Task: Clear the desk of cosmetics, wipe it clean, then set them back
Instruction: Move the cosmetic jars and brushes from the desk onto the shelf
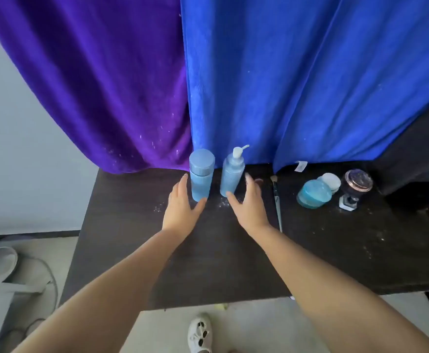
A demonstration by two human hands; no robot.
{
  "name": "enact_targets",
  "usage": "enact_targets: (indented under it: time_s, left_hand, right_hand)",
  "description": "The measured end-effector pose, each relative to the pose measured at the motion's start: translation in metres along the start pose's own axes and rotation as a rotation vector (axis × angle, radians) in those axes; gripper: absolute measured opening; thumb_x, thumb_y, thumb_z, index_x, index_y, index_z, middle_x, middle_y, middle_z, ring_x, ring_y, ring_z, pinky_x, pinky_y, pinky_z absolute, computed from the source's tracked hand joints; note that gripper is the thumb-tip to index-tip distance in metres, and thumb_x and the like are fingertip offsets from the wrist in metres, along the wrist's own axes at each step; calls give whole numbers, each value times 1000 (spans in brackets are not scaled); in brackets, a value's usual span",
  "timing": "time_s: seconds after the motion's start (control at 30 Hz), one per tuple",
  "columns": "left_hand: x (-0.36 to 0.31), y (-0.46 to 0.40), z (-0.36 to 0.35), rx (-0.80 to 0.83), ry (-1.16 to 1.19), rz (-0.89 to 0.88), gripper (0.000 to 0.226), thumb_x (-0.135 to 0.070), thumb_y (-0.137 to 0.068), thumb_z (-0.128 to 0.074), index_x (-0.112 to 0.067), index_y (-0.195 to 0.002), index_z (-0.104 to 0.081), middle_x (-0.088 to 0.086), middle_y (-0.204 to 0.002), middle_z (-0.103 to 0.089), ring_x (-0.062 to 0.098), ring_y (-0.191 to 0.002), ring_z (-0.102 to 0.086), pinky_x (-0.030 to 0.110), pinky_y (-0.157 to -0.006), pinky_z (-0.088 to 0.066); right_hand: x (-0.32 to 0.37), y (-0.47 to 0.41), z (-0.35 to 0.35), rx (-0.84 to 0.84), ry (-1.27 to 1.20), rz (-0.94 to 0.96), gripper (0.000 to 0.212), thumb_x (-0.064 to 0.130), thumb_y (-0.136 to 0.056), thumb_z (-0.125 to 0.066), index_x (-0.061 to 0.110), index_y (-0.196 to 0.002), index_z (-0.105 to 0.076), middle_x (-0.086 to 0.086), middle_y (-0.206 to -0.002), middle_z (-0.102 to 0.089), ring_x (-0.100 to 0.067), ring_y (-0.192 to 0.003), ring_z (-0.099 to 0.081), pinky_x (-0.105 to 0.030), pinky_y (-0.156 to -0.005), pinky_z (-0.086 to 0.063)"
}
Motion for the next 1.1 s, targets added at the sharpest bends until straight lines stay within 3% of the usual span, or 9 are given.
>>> enact_targets:
  time_s: [0.07,0.27,0.4,0.53,0.63,0.77,0.93,1.1]
  left_hand:
    - [-3,-16,-2,-3,34,-7,66,-26,-83,-62,-20,-139,-29,3,-134,-43,20,-124,-38,37,-97,-39]
    - [-3,-34,-8,32,117,5,42,-23,-80,-65,-19,-115,-42,1,-116,-56,20,-104,-55,37,-87,-45]
    - [-5,-34,-8,44,125,8,37,-25,-80,-67,-26,-105,-40,0,-114,-58,20,-102,-58,40,-87,-47]
    - [-27,-23,-11,45,109,-40,40,-25,-81,-66,-19,-113,-43,-1,-112,-58,20,-103,-57,39,-86,-46]
    - [-64,-14,-22,66,124,-129,43,-25,-81,-66,-18,-117,-44,-1,-115,-58,19,-104,-56,39,-87,-46]
    - [-128,6,-53,123,158,-231,36,-25,-80,-67,-27,-106,-42,-4,-109,-60,17,-100,-58,35,-86,-48]
    - [-211,46,-114,210,192,-371,41,-23,-80,-68,-20,-114,-45,-3,-112,-60,16,-102,-57,35,-89,-46]
    - [-301,98,-187,216,285,-428,34,-20,-81,-68,-24,-104,-44,-3,-100,-58,17,-94,-57,37,-87,-47]
  right_hand:
    - [4,-15,-4,-80,-64,0,62,21,-82,-67,6,-135,-38,-10,-131,-50,-22,-121,-44,-8,-89,-24]
    - [7,-26,-11,-126,-134,-39,47,20,-80,-70,6,-119,-49,-8,-113,-61,-14,-100,-54,-10,-79,-33]
    - [7,-23,1,-139,-143,-47,42,22,-79,-70,9,-114,-51,-2,-105,-62,-17,-98,-58,-23,-81,-43]
    - [5,-14,33,-149,-132,-38,41,26,-79,-69,10,-112,-50,-3,-104,-61,-21,-96,-58,-34,-82,-48]
    - [1,-3,70,-170,-127,-25,43,28,-79,-69,13,-114,-49,-6,-111,-62,-22,-100,-59,-39,-86,-49]
    - [-14,21,139,-270,-185,-30,39,22,-80,-69,13,-111,-49,-2,-104,-62,-22,-99,-60,-35,-86,-49]
    - [-58,65,243,-394,-162,-26,47,24,-79,-70,16,-119,-48,-3,-114,-63,-19,-104,-59,-39,-91,-49]
    - [-113,117,368,-482,-169,-33,42,23,-81,-69,15,-117,-49,4,-107,-58,-11,-100,-56,-29,-91,-47]
Point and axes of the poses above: each hand's wrist, its own y-axis away from the middle knuckle, its own z-axis out of the back of the hand, x = y × z, the point moved 4 cm from there along -y, towards the middle knuckle
